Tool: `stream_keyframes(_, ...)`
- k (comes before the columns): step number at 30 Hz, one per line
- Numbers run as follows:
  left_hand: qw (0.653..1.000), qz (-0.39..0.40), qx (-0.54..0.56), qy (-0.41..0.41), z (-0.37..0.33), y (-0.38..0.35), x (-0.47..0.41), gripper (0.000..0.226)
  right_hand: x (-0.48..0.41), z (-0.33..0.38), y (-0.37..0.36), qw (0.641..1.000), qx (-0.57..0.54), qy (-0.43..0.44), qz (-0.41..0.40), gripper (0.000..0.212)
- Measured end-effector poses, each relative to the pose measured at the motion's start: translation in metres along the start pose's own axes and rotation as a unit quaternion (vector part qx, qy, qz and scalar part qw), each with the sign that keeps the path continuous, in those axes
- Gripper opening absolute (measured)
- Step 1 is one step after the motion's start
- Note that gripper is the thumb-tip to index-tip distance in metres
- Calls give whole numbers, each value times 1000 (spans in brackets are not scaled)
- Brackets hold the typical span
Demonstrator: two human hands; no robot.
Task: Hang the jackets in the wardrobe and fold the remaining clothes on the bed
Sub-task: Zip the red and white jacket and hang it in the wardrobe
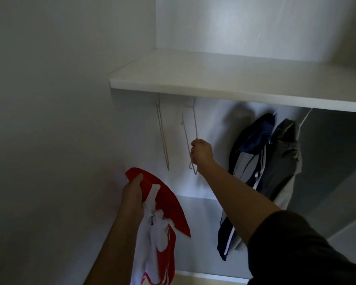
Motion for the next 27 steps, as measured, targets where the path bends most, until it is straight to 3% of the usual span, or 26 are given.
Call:
stream_keyframes(10, 997, 45, -50, -31, 29, -49, 44, 26, 66, -5, 118, 998, -62, -6, -3, 31)
stream_keyframes(22, 987, 100, -97, -84, 91, -75, 157, 22, 241, -87, 260, 995, -92, 28, 23, 36)
stream_keyframes(27, 976, 138, -145, -89, 110, -96, 195, 21, 278, -88, 313, 994, -52, 92, -40, 11)
Point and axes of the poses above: each hand's wrist, its own x-axis away from the middle knuckle, its own y-axis out of the back of the hand, z = x × y, the point moved 10 cm from there along -x, towards the middle knuckle, and after that the axes turned 5 degrees about -y, right-handed, at the moved point
